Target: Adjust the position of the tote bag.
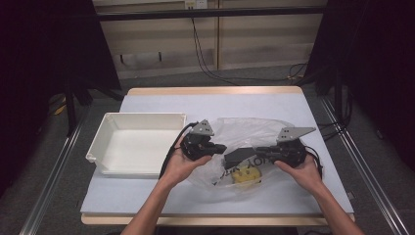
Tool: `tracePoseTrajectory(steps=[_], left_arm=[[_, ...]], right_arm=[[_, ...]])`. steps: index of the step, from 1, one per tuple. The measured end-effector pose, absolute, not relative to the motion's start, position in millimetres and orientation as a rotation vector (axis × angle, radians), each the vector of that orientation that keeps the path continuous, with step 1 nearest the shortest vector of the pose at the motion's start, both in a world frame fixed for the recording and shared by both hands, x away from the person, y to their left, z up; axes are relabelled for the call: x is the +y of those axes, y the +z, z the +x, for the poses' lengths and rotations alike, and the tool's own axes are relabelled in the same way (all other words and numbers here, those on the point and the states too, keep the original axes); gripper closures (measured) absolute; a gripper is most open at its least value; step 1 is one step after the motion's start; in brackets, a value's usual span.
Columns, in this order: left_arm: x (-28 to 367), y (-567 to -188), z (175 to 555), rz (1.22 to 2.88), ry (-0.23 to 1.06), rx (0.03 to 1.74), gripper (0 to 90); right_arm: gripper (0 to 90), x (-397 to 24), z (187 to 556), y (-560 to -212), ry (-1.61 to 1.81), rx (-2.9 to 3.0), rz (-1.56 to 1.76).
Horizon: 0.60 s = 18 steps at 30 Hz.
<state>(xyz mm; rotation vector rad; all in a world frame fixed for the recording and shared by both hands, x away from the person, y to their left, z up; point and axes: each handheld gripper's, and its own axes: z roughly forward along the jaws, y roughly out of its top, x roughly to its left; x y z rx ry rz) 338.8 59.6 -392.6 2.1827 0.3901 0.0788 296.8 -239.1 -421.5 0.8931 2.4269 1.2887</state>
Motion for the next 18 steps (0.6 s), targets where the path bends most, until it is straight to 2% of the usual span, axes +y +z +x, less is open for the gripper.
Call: tracePoseTrajectory(steps=[2, 9, 18], left_arm=[[59, -396, 341, 2.204, 0.084, 0.403, 90.0], [55, -402, 342, 2.255, 0.116, 0.414, 90.0], [57, -409, 346, 2.284, 0.131, 0.448, 90.0]], right_arm=[[81.8, -243, 307, -424, 1.266, 2.402, 0.943], [84.2, -257, 308, -429, 1.160, 2.388, 1.002], [90.0, -286, 286, -435, 1.129, 2.375, 1.056]])
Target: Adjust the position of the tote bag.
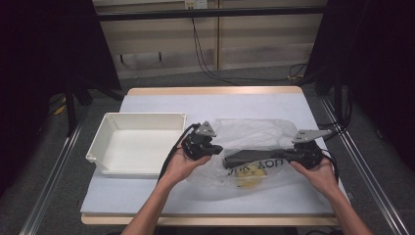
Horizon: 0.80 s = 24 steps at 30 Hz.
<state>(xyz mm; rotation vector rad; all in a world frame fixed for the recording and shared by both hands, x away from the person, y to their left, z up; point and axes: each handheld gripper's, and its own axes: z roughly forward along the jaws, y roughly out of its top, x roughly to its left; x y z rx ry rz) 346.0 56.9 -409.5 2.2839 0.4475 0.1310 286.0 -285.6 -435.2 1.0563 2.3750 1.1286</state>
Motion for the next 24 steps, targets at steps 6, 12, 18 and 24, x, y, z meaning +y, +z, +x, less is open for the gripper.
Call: tracePoseTrajectory(steps=[6, 12, 18, 24], left_arm=[[63, -417, 347, 2.294, 0.137, 0.461, 90.0], [66, -418, 349, 2.292, 0.154, 0.493, 90.0], [70, -420, 348, 2.259, 0.127, 0.488, 90.0], [73, -411, 339, 2.200, 0.125, 0.467, 78.4]], right_arm=[[90.0, -297, 273, -436, 1.117, 2.365, 1.055], [90.0, -309, 265, -448, 1.060, 2.384, 1.091], [90.0, -317, 260, -454, 1.065, 2.382, 1.115], [90.0, -317, 262, -443, 1.153, 2.343, 1.086]])
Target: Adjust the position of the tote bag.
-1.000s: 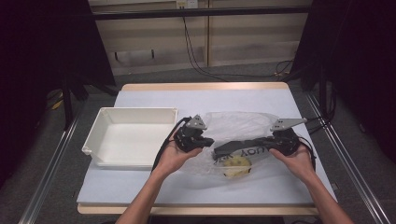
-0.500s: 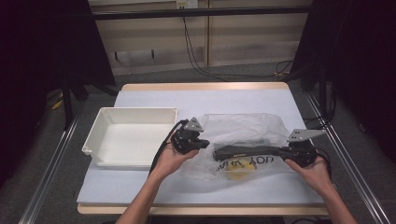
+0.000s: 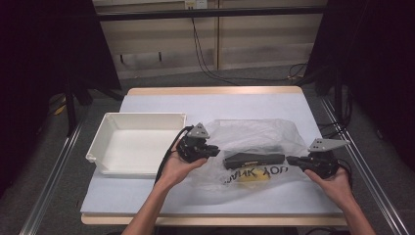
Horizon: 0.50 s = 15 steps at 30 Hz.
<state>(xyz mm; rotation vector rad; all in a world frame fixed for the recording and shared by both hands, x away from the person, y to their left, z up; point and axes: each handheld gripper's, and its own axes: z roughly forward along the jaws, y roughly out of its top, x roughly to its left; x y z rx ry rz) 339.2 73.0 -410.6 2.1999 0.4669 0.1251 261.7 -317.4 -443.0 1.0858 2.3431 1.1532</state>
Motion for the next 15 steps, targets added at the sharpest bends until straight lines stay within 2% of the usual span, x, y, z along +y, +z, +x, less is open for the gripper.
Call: tracePoseTrajectory(steps=[3, 4, 5, 7, 8, 9, 10, 11, 12, 15], left_arm=[[74, -405, 334, 2.195, 0.150, 0.460, 69.5], [74, -402, 332, 2.192, 0.161, 0.452, 69.5], [74, -400, 328, 2.183, 0.174, 0.441, 64.3], [73, -396, 322, 2.179, 0.174, 0.404, 64.2], [72, -395, 318, 2.183, 0.173, 0.383, 69.3], [71, -395, 315, 2.191, 0.158, 0.354, 69.3], [70, -395, 312, 2.186, 0.137, 0.328, 79.8], [68, -397, 310, 2.200, 0.119, 0.305, 79.8], [62, -404, 309, 2.240, 0.105, 0.285, 87.3], [55, -416, 312, 2.286, 0.094, 0.288, 90.0]], right_arm=[[90.0, -317, 262, -440, 1.169, 2.334, 1.078], [90.0, -316, 263, -438, 1.170, 2.336, 1.076], [90.0, -316, 264, -437, 1.179, 2.329, 1.069], [90.0, -316, 264, -436, 1.181, 2.331, 1.068], [90.0, -317, 264, -436, 1.176, 2.324, 1.072], [90.0, -317, 264, -436, 1.176, 2.324, 1.072], [90.0, -318, 265, -436, 1.185, 2.322, 1.075], [90.0, -318, 265, -436, 1.185, 2.322, 1.075], [90.0, -319, 266, -435, 1.183, 2.316, 1.078], [90.0, -318, 268, -434, 1.178, 2.320, 1.075]])
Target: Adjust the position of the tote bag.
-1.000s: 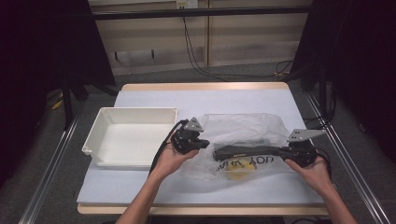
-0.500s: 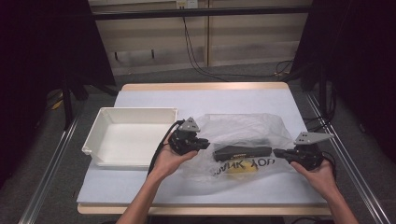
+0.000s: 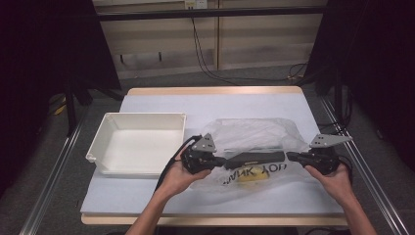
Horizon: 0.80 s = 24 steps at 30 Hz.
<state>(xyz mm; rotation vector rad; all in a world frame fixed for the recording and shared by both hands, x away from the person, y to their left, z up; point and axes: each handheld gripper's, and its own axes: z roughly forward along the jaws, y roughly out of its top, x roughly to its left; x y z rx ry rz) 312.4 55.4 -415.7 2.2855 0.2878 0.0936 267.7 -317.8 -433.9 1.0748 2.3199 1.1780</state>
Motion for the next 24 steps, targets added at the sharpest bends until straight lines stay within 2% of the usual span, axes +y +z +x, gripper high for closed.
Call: tracePoseTrajectory(steps=[3, 6, 7, 17, 24], left_arm=[[44, -433, 320, 2.402, 0.142, 0.303, 90.0], [41, -440, 322, 2.406, 0.127, 0.332, 90.0], [40, -445, 323, 2.476, 0.157, 0.327, 90.0], [50, -464, 326, 2.473, 0.136, 0.411, 89.8], [50, -467, 329, 2.468, 0.124, 0.393, 89.3]], right_arm=[[90.0, -316, 276, -431, 1.179, 2.314, 1.072], [90.0, -320, 283, -429, 1.169, 2.288, 1.082], [90.0, -322, 285, -429, 1.175, 2.282, 1.097], [90.0, -327, 296, -444, 1.032, 2.295, 1.139], [90.0, -319, 305, -456, 0.981, 2.341, 1.147]])
